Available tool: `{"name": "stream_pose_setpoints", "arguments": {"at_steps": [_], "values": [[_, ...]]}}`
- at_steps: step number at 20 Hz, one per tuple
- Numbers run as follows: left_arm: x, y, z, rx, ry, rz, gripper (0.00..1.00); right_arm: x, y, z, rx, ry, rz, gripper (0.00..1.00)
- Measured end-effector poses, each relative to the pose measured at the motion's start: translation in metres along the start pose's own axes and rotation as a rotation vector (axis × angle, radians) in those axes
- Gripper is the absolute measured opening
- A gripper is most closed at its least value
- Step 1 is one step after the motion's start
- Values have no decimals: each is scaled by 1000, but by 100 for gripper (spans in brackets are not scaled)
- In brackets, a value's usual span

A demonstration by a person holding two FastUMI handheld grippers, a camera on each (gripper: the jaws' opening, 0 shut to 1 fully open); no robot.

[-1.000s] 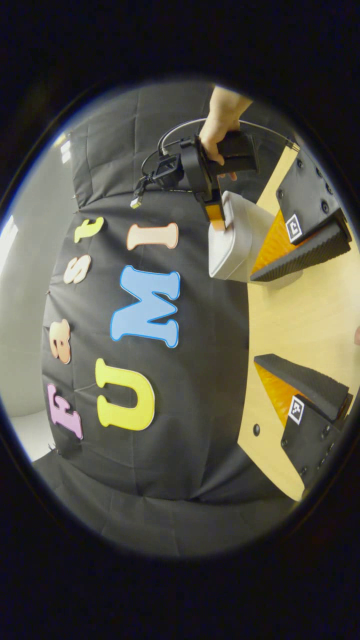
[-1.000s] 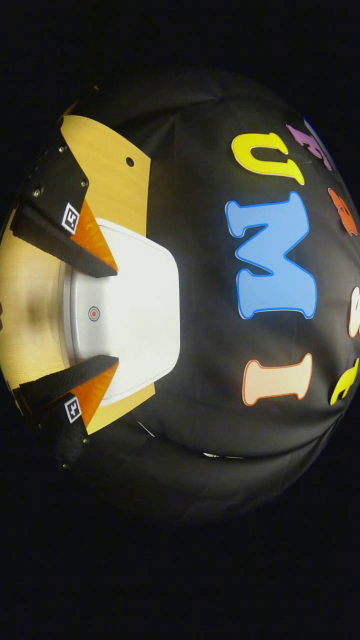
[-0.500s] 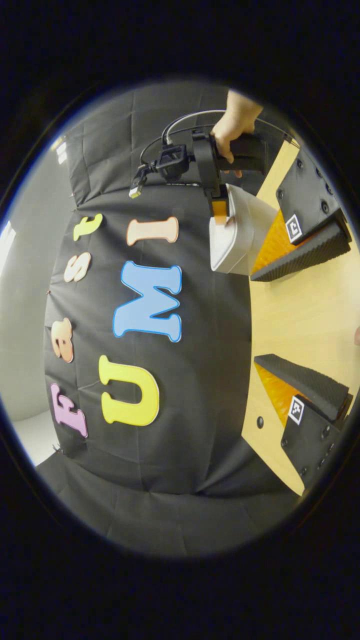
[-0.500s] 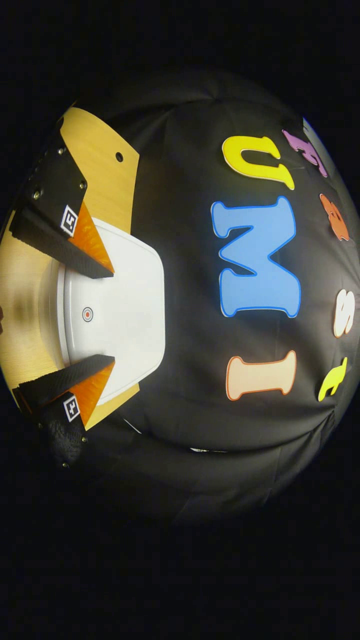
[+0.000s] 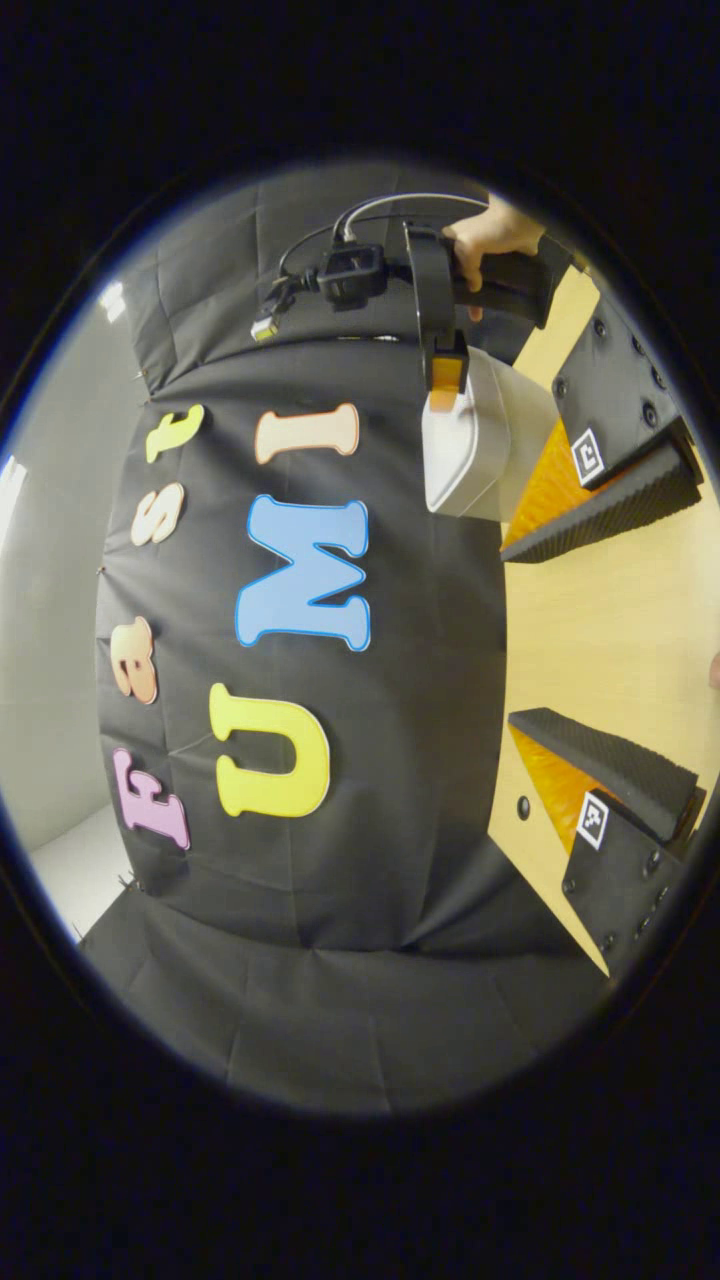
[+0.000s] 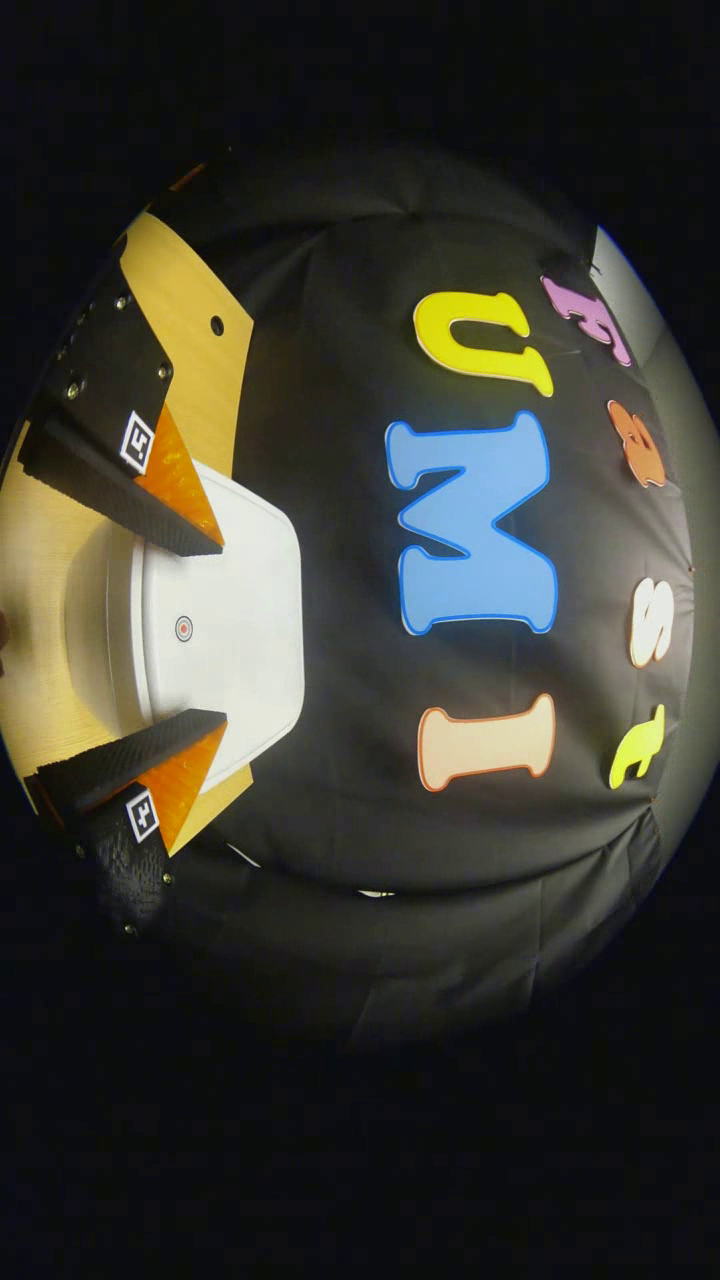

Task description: Press the lid of the desktop garbage bin to open it, pick up the crumpled paper on the desktop and throw it into the bin, then pick up the pop can on the desktop and drop it into the bin, and finally close the garbage bin lid.

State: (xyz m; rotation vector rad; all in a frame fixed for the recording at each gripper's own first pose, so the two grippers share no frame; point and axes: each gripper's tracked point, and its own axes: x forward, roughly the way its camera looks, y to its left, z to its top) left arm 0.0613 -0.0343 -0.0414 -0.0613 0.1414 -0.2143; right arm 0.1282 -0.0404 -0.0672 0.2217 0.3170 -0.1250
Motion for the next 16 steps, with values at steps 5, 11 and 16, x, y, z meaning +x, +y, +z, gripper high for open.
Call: {"name": "stream_pose_setpoints", "arguments": {"at_steps": [5,11,16], "values": [[2,-7,4,0,-7,5,95,-42,5,15,-29,-69,24,99],[4,-23,15,17,-35,-4,95,-84,16,23,-53,-129,61,98],[-2,-31,21,28,-60,2,95,-111,18,21,-68,-164,78,98]]}}
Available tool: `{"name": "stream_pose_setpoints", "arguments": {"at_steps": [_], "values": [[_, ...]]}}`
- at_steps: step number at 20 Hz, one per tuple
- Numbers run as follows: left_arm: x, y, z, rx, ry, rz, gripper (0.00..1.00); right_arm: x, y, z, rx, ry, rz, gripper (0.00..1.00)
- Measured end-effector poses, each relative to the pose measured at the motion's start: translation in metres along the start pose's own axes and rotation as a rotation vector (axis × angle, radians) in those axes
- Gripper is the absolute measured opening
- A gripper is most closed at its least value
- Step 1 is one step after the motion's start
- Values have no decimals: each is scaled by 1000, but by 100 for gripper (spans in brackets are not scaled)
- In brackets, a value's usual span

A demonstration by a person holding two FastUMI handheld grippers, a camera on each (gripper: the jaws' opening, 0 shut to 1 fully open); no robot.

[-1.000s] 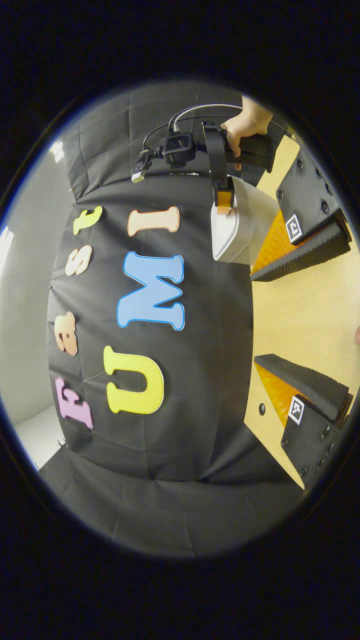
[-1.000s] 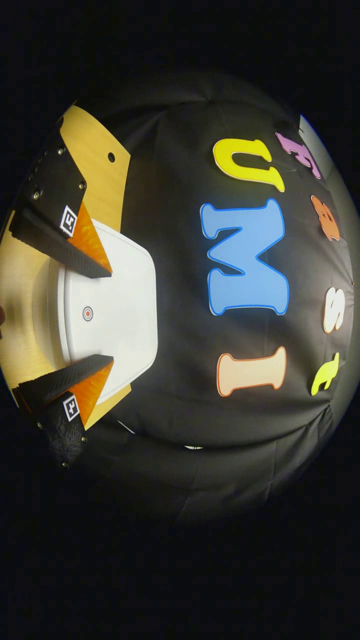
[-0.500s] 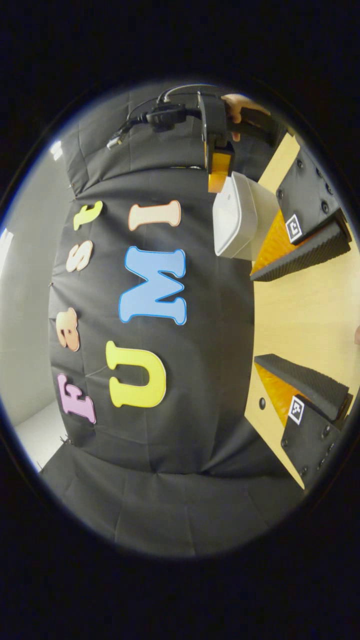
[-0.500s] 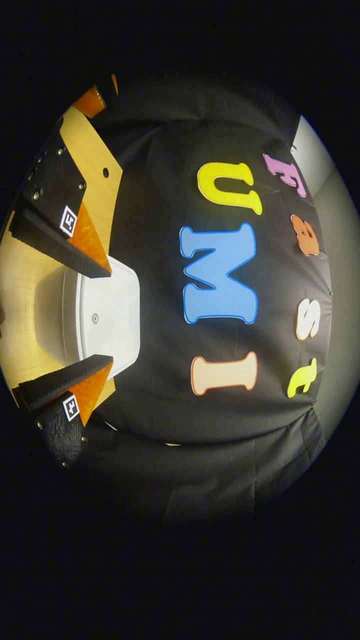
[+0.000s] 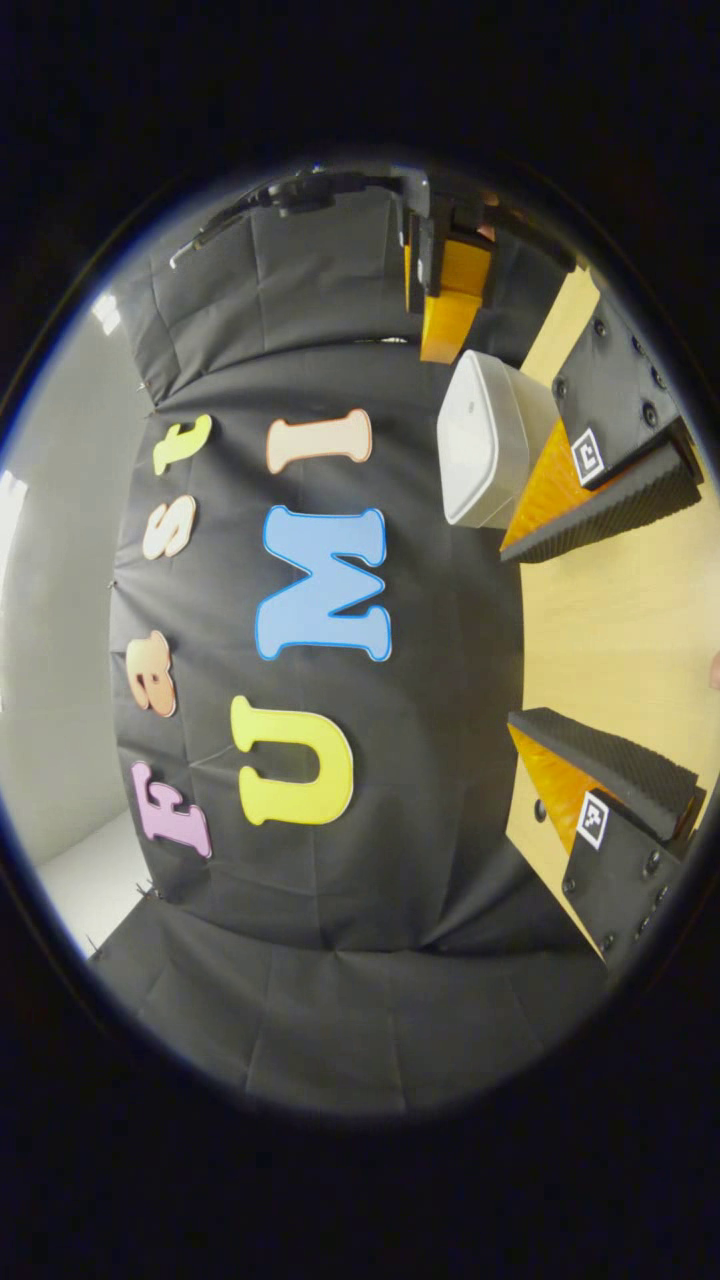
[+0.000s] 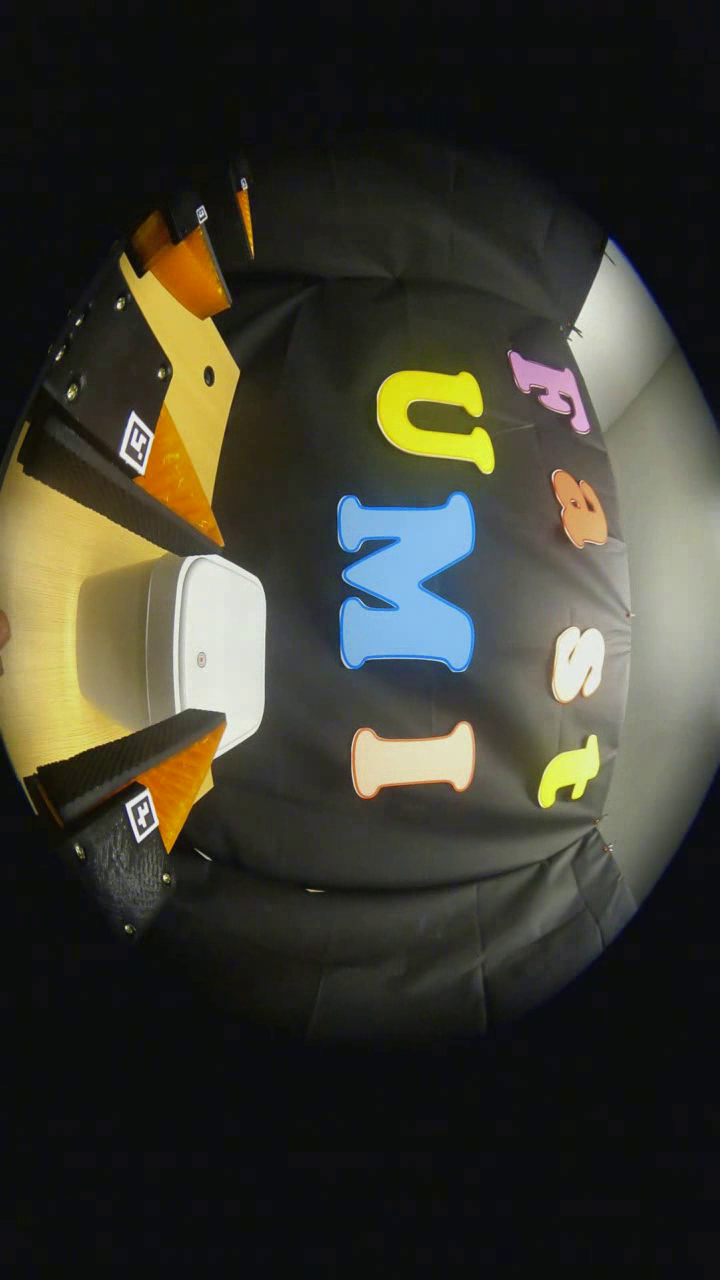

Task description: Press the lid of the desktop garbage bin to open it, pick up the crumpled paper on the desktop and throw it into the bin, then pick up the pop can on the desktop and drop it into the bin, and finally close the garbage bin lid.

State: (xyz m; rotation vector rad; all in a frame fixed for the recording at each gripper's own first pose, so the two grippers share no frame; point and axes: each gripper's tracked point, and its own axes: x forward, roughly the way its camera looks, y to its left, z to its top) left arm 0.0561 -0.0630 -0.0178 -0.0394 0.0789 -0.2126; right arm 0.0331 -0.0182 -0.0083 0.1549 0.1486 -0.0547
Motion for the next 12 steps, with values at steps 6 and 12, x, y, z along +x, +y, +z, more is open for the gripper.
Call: {"name": "stream_pose_setpoints", "arguments": {"at_steps": [6,12], "values": [[-6,-2,7,-1,-25,9,96,-21,5,-3,-45,-32,5,98],[-14,0,9,9,-35,5,96,-27,8,-1,-61,-49,-1,98]]}}
